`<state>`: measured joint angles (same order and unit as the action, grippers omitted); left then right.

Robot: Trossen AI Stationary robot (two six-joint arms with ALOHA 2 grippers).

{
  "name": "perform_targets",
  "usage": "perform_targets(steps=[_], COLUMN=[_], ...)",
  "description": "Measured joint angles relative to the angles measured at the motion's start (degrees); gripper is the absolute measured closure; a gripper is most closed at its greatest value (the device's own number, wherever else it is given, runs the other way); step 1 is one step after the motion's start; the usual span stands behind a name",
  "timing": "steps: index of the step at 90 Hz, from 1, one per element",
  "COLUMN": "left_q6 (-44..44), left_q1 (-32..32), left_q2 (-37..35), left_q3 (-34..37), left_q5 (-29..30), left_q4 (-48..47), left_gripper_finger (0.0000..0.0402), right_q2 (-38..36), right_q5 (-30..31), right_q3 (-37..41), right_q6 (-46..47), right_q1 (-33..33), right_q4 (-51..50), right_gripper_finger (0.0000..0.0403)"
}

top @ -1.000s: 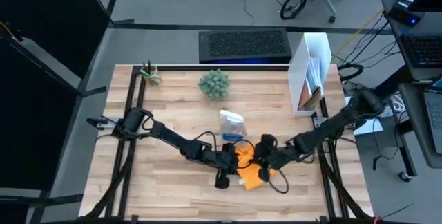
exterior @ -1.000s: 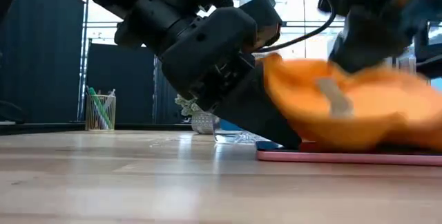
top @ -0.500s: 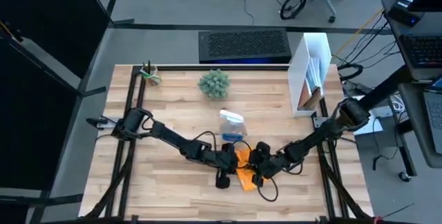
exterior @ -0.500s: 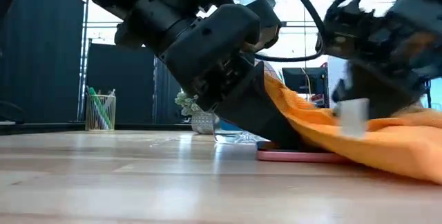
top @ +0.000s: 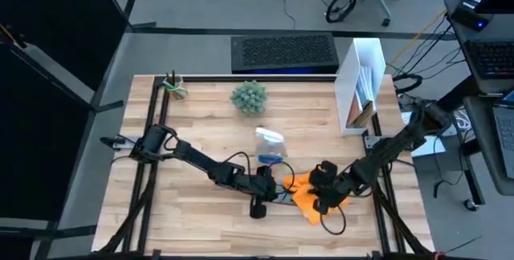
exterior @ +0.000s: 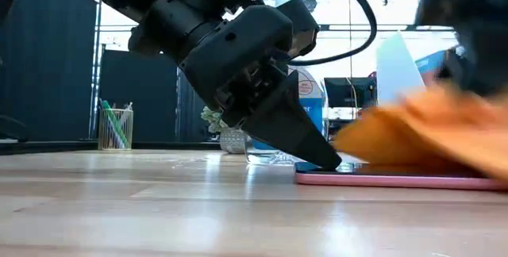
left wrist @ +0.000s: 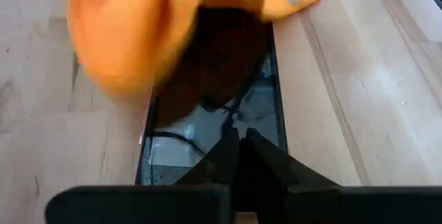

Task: Apply microfiber cloth
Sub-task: Wipe the front of the cellphone with the yellow microfiber cloth

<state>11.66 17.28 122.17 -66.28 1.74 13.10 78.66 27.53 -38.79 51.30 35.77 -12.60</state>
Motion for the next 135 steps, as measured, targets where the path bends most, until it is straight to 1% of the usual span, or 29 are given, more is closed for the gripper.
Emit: perform_targets(steps=[6,9,12,22,29,41,50,55,65,83,96,114,118,122,129,135], left_q6=[0.0,0.0,0.0,0.0,0.0,0.0,0.0,0.0,0.0,-0.1,-0.1,-0.1,-0.1,-0.1,-0.1,-0.1], left_q1=[0.0,0.0,0.0,0.0,0.0,0.0,0.0,0.0,0.1,0.1,0.1,0.1,0.1,0.1,0.1,0.1], left_q2=[0.0,0.0,0.0,0.0,0.0,0.1,0.1,0.1,0.1,0.1,0.1,0.2,0.2,0.2,0.2,0.2], left_q3=[0.0,0.1,0.1,0.1,0.1,0.1,0.1,0.1,0.1,0.0,0.0,0.0,0.0,0.0,0.0,0.0], left_q5=[0.0,0.0,0.0,0.0,0.0,-0.2,-1.3,-1.3,-1.4,-1.6,-1.6,-1.6,-1.6,-1.6,-1.6,-1.6], left_q4=[0.2,0.5,0.7,0.9,1.0,1.7,1.8,1.5,0.7,0.6,0.5,0.6,0.6,0.6,0.8,0.9], left_gripper_finger=[0.0387,0.0387,0.0387,0.0387,0.0387,0.0387,0.0387,0.0387,0.0387,0.0387,0.0387,0.0387,0.0387,0.0387,0.0387,0.0387], right_q2=[0.2,1.0,2.1,8.5,13.8,22.6,26.4,27.3,26.8,21.8,15.7,8.3,7.1,5.4,3.0,2.9], right_q5=[5.3,6.3,6.2,1.6,-2.0,-6.3,-7.9,-8.6,-10.5,-14.4,-15.5,-14.6,-13.2,-10.6,-2.1,4.4], right_q3=[0.0,-0.1,-0.1,-0.1,-0.1,-0.1,-0.3,-0.4,-0.7,-0.5,-0.3,0.0,0.4,0.4,0.0,0.0], right_q6=[-4.1,-6.3,-8.2,-12.2,-12.9,-10.1,-8.5,-7.5,-5.5,-5.2,-2.4,4.3,5.8,6.5,5.7,2.8], right_q1=[-0.7,-1.4,-2.0,-3.9,-4.8,-5.4,-5.4,-5.4,-5.2,-2.8,-0.9,2.3,2.7,2.7,2.4,1.8], right_q4=[6.2,10.3,13.9,24.2,30.0,35.0,38.4,37.5,33.5,24.7,12.5,-6.6,-9.2,-8.7,-3.8,1.4], right_gripper_finger=[0.0399,0.0399,0.0399,0.0399,0.0399,0.0399,0.0399,0.0399,0.0399,0.0399,0.0399,0.0399,0.0399,0.0399,0.0399,0.0399])
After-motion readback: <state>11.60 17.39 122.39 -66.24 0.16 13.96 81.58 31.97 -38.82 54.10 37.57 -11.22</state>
